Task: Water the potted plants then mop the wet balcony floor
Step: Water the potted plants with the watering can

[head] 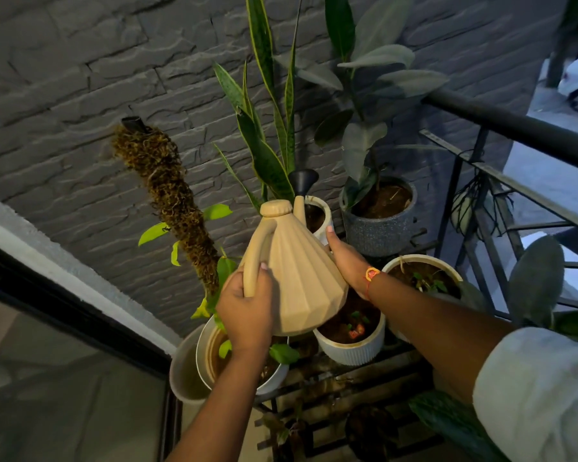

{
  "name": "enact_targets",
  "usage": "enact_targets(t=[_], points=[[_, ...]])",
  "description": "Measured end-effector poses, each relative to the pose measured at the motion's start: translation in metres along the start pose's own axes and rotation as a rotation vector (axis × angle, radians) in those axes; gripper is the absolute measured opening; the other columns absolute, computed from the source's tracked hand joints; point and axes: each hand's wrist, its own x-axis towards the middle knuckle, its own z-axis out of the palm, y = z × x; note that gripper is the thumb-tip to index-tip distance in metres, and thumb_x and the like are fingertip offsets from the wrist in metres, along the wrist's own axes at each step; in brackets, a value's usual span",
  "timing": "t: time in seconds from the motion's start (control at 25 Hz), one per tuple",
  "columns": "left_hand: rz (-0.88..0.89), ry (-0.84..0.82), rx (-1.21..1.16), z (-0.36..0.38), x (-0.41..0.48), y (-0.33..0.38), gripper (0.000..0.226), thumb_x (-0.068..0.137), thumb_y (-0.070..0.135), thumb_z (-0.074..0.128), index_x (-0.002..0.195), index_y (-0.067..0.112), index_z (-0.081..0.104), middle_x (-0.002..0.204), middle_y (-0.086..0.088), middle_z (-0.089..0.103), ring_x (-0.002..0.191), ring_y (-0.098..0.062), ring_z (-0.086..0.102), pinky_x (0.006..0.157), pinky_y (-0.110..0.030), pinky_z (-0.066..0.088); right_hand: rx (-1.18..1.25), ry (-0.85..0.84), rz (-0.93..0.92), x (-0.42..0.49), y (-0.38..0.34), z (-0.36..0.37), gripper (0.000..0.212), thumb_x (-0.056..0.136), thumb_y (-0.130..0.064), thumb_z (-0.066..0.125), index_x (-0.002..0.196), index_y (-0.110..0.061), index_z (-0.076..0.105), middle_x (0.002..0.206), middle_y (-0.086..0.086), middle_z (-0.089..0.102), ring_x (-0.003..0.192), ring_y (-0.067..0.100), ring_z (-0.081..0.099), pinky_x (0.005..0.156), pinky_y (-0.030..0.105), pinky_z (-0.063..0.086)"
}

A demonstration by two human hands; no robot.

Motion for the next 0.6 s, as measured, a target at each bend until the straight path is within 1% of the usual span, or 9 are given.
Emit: enact_targets(t=[0.08,0.2,0.32,0.36,0.44,0.48,0.52,0.56,0.6], points=[[0.003,-0.013,-0.019,-0.012,-0.006,-0.003,0.043,0.094,0.018,0.073,0.058,0.027,0.052,0.063,0.004,0.048,0.055,0.003,0.049,0.051,-0.009,0.036,-0.021,0.034,-0.015,-0.014,0.002,0.005,0.086,0.088,-0.085,0.02,0.144,-0.03,0.055,0.143,0.008,0.058,0.128,0.028,0.055,0.113,0.052,0.039],[-0.018,-0.035,-0.06,-0.035,-0.019,-0.01,0.038,0.095,0.019,0.073,0.061,0.026,0.056,0.068,0.002,0.053,0.058,0.0,0.05,0.052,-0.01,0.036,-0.021,0.081,-0.046,-0.037,0.007,0.02,0.084,0.09,-0.083,0.021,0.143,-0.028,0.057,0.14,0.008,0.06,0.124,0.026,0.057,0.112,0.048,0.04],[-0.073,-0.07,-0.122,-0.07,-0.033,-0.023,0.032,0.095,0.021,0.072,0.067,0.028,0.06,0.074,0.003,0.058,0.063,0.0,0.053,0.055,-0.008,0.039,-0.027,0.136,-0.038,-0.068,0.017,0.046,0.082,0.092,-0.081,0.022,0.139,-0.026,0.059,0.14,0.008,0.06,0.112,0.021,0.057,0.098,0.037,0.042],[-0.084,-0.089,-0.12,-0.084,-0.038,-0.029,0.028,0.095,0.023,0.071,0.069,0.028,0.062,0.076,0.003,0.06,0.067,-0.002,0.056,0.056,-0.009,0.039,-0.04,0.149,-0.029,-0.078,0.023,0.056,0.081,0.093,-0.08,0.022,0.14,-0.025,0.058,0.14,0.008,0.06,0.111,0.02,0.056,0.097,0.036,0.041],[-0.08,-0.109,-0.069,-0.115,-0.046,-0.047,0.019,0.095,0.027,0.07,0.076,0.025,0.067,0.082,0.003,0.065,0.077,-0.012,0.061,0.067,-0.021,0.045,-0.08,0.154,0.001,-0.1,0.037,0.082,0.081,0.094,-0.079,0.02,0.138,-0.025,0.061,0.137,0.007,0.062,0.116,0.023,0.059,0.103,0.041,0.043],[-0.074,-0.123,-0.062,-0.132,-0.05,-0.056,0.015,0.095,0.029,0.07,0.081,0.026,0.069,0.086,0.004,0.067,0.081,-0.015,0.064,0.071,-0.028,0.048,-0.098,0.162,0.018,-0.112,0.045,0.097,0.08,0.094,-0.079,0.019,0.134,-0.026,0.064,0.134,0.007,0.064,0.118,0.026,0.06,0.107,0.044,0.043],[-0.058,-0.137,-0.079,-0.149,-0.054,-0.064,0.011,0.095,0.03,0.07,0.084,0.03,0.07,0.087,0.006,0.069,0.083,-0.014,0.065,0.073,-0.031,0.051,-0.102,0.175,0.031,-0.122,0.053,0.112,0.078,0.095,-0.078,0.02,0.129,-0.026,0.067,0.132,0.006,0.066,0.118,0.027,0.06,0.109,0.046,0.043],[-0.036,-0.146,-0.099,-0.167,-0.058,-0.071,0.011,0.094,0.034,0.068,0.083,0.037,0.068,0.087,0.009,0.069,0.083,-0.01,0.065,0.073,-0.028,0.052,-0.097,0.188,0.041,-0.132,0.06,0.126,0.075,0.095,-0.077,0.02,0.124,-0.026,0.068,0.132,0.006,0.066,0.119,0.027,0.06,0.11,0.048,0.041],[-0.012,-0.151,-0.101,-0.184,-0.061,-0.078,0.011,0.092,0.041,0.066,0.082,0.042,0.065,0.085,0.012,0.069,0.082,-0.005,0.064,0.072,-0.021,0.051,-0.086,0.195,0.053,-0.141,0.066,0.141,0.072,0.096,-0.076,0.021,0.12,-0.027,0.068,0.133,0.007,0.065,0.122,0.028,0.059,0.112,0.049,0.039]])
